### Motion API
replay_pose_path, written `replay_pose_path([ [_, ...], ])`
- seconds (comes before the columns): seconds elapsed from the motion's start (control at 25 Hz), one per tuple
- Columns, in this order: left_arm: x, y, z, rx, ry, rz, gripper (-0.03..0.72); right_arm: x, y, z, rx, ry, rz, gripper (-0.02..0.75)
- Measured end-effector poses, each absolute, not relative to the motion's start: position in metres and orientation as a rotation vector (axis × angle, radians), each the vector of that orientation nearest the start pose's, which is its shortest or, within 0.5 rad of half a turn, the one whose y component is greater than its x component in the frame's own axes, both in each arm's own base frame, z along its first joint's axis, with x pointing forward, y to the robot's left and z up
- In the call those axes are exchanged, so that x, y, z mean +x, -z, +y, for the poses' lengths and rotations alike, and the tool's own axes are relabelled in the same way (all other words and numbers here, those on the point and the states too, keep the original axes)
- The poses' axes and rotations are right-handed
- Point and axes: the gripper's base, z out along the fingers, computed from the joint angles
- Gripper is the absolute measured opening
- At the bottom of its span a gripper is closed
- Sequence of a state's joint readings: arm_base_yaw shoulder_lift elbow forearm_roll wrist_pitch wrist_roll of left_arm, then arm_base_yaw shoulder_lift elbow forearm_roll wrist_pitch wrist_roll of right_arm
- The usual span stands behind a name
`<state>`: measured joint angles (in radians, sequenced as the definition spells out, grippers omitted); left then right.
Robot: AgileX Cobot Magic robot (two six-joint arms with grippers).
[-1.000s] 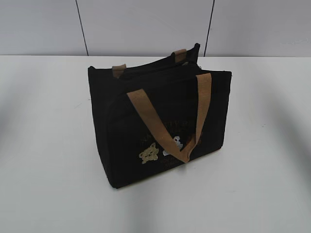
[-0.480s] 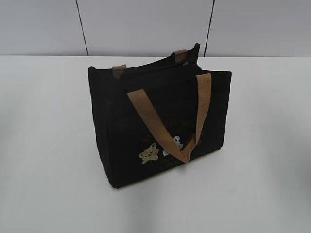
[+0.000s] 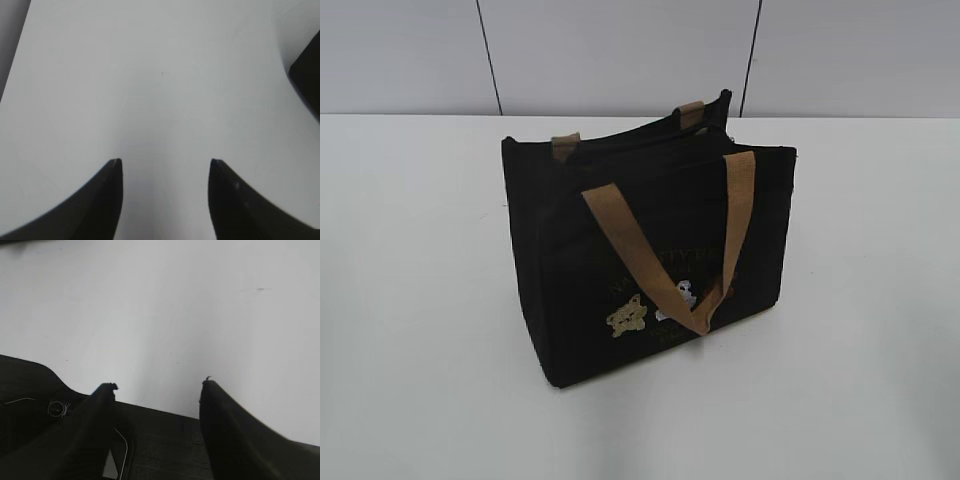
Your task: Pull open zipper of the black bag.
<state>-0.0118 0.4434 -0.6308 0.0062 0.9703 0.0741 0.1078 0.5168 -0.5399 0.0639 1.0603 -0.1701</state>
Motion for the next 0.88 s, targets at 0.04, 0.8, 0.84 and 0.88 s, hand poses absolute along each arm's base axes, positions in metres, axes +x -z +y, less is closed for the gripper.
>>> replay_pose_path([
  [0.04, 0.06, -0.308, 0.0, 0.097, -0.041, 2.239, 0.408, 0.066, -0.27, 0.012, -0.327, -0.058, 2.48, 0.414],
  [0.8, -0.003, -0.29, -0.002, 0.088, -0.013, 2.037, 0.392, -0.004, -0.266, 0.005, -0.299, -0.037, 2.074, 0.414],
  [0.84, -0.005, -0.29, -0.002, 0.088, -0.012, 2.027, 0.392, -0.004, -0.266, 0.005, -0.3, -0.036, 2.073, 0.414],
  [0.88, -0.007, -0.29, -0.002, 0.088, -0.013, 2.014, 0.392, -0.005, -0.266, 0.005, -0.301, -0.04, 2.074, 0.414],
])
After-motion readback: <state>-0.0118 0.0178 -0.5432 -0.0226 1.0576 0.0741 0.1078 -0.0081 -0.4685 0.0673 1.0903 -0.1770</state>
